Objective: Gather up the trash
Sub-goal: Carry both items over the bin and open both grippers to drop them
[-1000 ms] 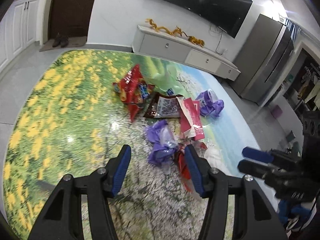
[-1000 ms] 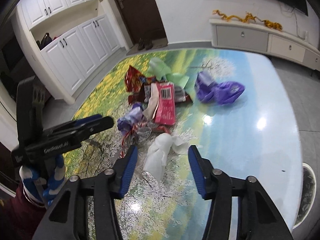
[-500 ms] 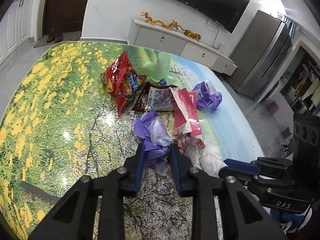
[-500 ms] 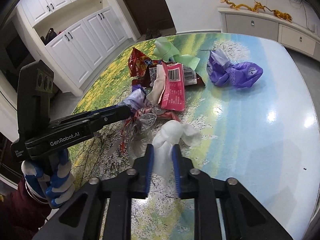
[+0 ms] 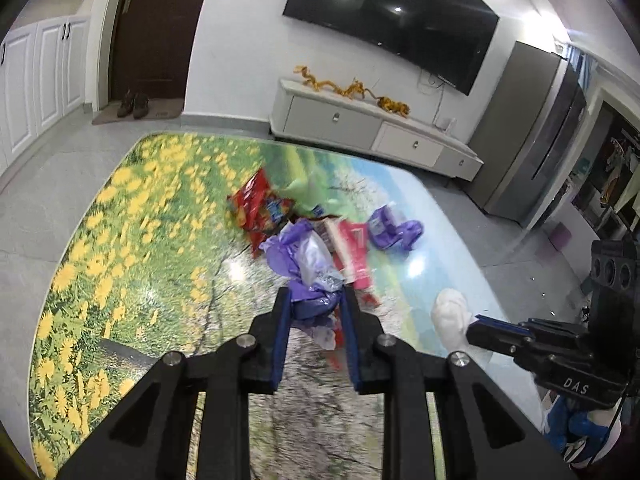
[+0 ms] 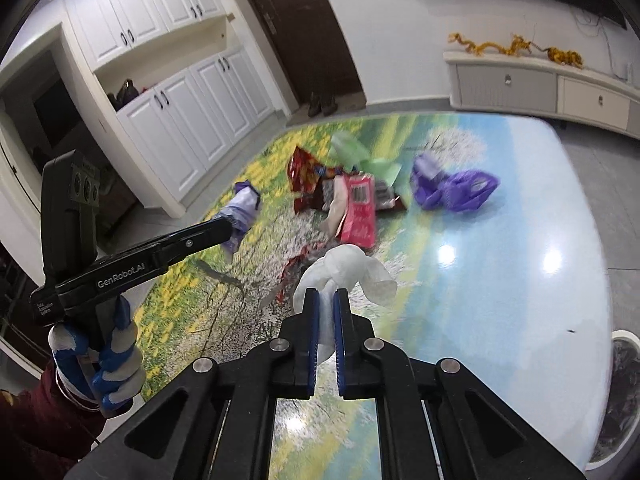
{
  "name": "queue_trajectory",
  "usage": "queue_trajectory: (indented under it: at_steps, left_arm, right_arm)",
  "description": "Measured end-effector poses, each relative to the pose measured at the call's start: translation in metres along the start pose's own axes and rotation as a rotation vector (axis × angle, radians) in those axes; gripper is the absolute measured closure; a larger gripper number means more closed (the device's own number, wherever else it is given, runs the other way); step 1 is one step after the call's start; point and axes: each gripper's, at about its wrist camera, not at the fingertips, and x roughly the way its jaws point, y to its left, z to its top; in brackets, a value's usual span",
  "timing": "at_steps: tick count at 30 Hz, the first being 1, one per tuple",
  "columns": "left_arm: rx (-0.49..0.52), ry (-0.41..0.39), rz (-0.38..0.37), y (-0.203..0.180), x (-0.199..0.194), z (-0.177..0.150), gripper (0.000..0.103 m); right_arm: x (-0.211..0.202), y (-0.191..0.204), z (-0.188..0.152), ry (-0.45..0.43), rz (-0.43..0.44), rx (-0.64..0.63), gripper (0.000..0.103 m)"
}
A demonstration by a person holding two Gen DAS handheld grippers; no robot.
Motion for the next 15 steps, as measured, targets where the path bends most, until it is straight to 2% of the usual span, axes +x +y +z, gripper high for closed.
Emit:
queue_trajectory:
  at_steps: [7, 15]
  left_arm:
    - [0.106, -0.001, -0.072, -0.071, -0.001, 0.01, 0.08]
    - [0.321, 0.086, -0.205, -0.201, 0.047, 0.01, 0.08]
  right_arm:
    - [-0.066, -0.048, -0.011, -0.129, -0.074, 0.089, 0.096]
    - [-0.151, -0.157, -0.05, -0.25, -0.29, 0.281, 0.096]
